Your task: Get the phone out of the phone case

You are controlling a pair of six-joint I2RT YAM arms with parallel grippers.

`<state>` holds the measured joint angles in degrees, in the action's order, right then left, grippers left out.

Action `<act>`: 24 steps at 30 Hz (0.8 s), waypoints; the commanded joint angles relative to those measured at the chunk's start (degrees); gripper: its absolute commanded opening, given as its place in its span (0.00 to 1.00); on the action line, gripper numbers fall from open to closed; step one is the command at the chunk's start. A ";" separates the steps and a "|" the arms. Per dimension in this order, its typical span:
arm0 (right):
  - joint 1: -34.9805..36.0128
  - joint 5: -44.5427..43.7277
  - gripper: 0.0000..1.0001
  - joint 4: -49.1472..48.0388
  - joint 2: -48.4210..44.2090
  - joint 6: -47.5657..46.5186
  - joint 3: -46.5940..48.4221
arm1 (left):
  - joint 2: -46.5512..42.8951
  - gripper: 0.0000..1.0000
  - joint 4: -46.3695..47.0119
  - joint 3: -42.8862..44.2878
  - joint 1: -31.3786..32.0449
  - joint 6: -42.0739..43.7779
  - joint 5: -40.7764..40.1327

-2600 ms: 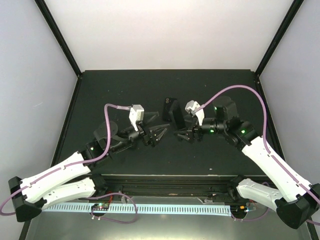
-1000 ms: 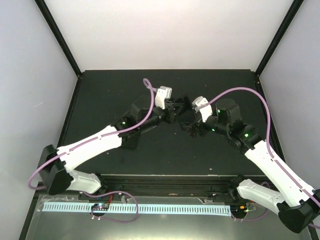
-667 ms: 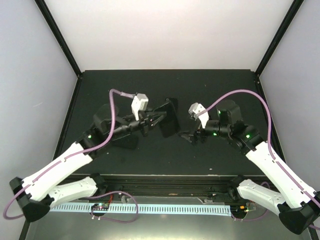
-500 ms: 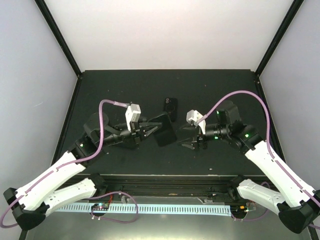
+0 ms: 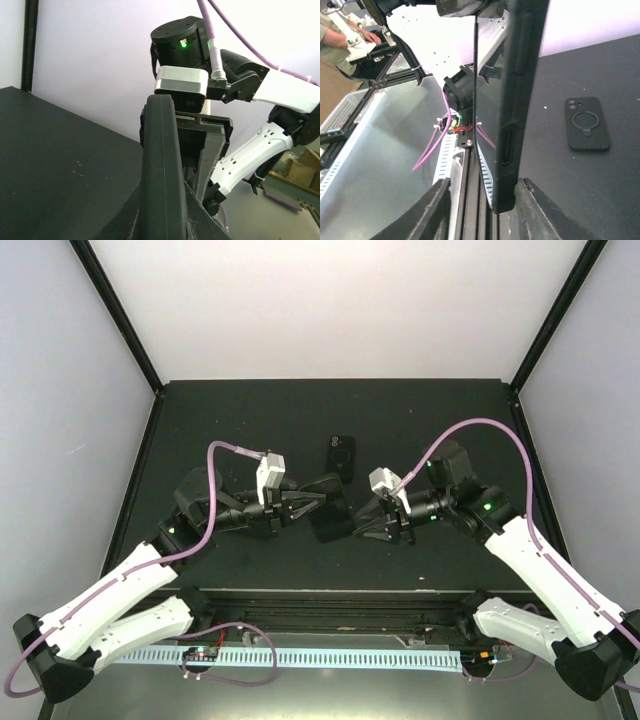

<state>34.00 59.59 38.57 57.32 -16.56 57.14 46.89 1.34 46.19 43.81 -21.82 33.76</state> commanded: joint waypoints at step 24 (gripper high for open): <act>1.39 2.87 0.01 -3.68 1.24 3.77 4.97 | -0.40 0.66 6.88 -4.25 -0.64 0.36 2.32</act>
<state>34.98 60.53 36.67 58.87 -13.76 59.22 47.13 6.98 43.59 43.55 -22.15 36.64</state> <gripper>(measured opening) 0.090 0.687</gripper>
